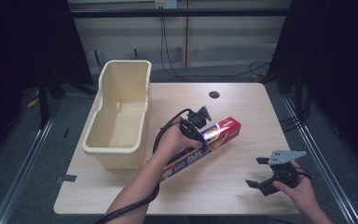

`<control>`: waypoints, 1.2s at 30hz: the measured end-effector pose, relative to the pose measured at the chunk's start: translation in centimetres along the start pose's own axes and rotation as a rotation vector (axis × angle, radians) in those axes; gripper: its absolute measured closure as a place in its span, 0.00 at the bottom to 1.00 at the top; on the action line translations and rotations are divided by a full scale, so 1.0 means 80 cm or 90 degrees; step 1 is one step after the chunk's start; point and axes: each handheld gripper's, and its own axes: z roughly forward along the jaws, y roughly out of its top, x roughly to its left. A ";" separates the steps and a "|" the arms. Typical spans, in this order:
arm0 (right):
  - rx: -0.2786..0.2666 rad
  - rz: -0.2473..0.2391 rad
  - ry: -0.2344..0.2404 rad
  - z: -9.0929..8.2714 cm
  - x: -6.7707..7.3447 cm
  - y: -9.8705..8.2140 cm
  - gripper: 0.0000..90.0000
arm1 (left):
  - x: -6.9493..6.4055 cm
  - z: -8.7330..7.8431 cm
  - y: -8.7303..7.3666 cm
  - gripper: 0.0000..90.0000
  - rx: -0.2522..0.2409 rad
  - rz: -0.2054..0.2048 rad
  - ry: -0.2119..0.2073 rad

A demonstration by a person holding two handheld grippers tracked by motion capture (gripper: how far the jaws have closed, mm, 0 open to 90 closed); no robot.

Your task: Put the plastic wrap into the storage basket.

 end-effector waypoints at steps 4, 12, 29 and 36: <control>0.000 -0.001 -0.002 0.000 0.000 0.000 0.04 | 0.003 -0.016 0.003 0.45 0.000 -0.010 0.005; 0.002 0.000 -0.002 0.000 0.001 0.000 0.03 | 0.009 -0.045 0.008 0.45 -0.010 -0.029 0.009; -0.004 -0.003 -0.001 0.001 0.000 0.001 0.03 | 0.028 -0.093 0.006 0.45 -0.019 -0.102 0.040; -0.002 0.001 0.002 0.001 0.001 0.001 0.03 | 0.040 -0.114 0.005 0.45 -0.020 -0.136 0.065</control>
